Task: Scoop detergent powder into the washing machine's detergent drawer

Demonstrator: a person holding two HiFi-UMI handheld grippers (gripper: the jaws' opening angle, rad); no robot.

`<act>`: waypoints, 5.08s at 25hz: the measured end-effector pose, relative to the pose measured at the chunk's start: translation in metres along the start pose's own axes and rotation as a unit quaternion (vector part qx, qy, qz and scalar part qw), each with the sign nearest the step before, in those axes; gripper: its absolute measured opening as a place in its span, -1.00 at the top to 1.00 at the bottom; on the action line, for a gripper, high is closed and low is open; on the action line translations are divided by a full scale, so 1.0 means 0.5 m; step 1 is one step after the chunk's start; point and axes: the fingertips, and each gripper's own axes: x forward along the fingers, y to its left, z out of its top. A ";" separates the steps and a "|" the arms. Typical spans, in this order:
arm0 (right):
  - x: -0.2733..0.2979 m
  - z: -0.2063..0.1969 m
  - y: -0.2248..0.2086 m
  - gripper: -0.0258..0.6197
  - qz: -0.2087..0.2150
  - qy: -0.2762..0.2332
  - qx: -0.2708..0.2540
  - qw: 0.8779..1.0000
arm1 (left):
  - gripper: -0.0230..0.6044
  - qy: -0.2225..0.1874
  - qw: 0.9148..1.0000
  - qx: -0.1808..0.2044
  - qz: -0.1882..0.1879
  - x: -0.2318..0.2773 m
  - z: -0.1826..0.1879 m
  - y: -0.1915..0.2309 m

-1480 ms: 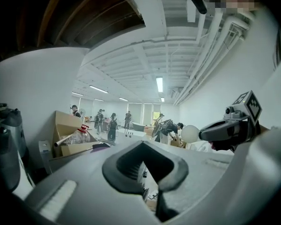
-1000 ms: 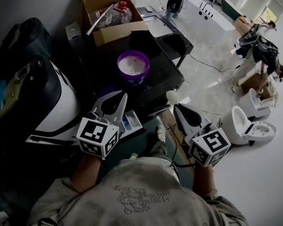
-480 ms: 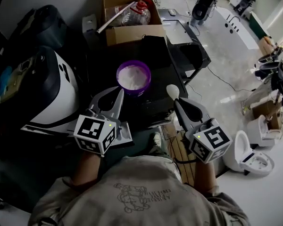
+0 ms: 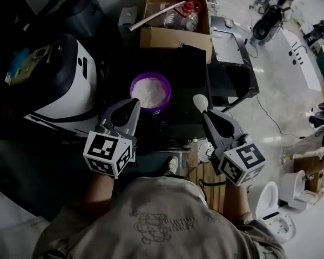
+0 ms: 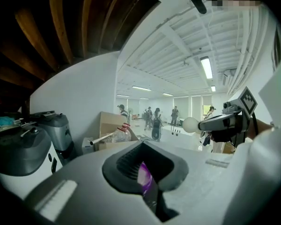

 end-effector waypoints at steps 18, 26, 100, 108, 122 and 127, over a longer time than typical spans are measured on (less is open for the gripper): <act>0.100 0.003 0.011 0.81 0.111 0.021 -0.022 0.993 | 0.93 0.014 0.992 -0.017 0.123 -0.080 -0.030 0.047; 0.145 -0.012 0.029 0.81 0.111 0.072 -0.047 0.990 | 0.93 0.006 0.992 -0.014 0.125 -0.089 -0.014 0.084; 0.539 -0.253 0.106 0.81 0.168 0.414 -0.054 0.893 | 0.93 0.064 0.987 -0.117 0.089 -0.060 -0.203 0.249; 0.509 -0.219 0.103 0.81 0.183 0.368 0.027 0.911 | 0.93 0.065 0.988 -0.111 0.080 -0.056 -0.193 0.237; 0.458 -0.127 0.091 0.81 0.217 0.240 0.216 0.921 | 0.93 0.061 0.992 -0.089 0.064 -0.049 -0.164 0.212; 0.431 -0.109 0.109 0.81 0.248 0.196 0.299 0.900 | 0.93 0.057 0.993 -0.079 0.063 -0.050 -0.152 0.204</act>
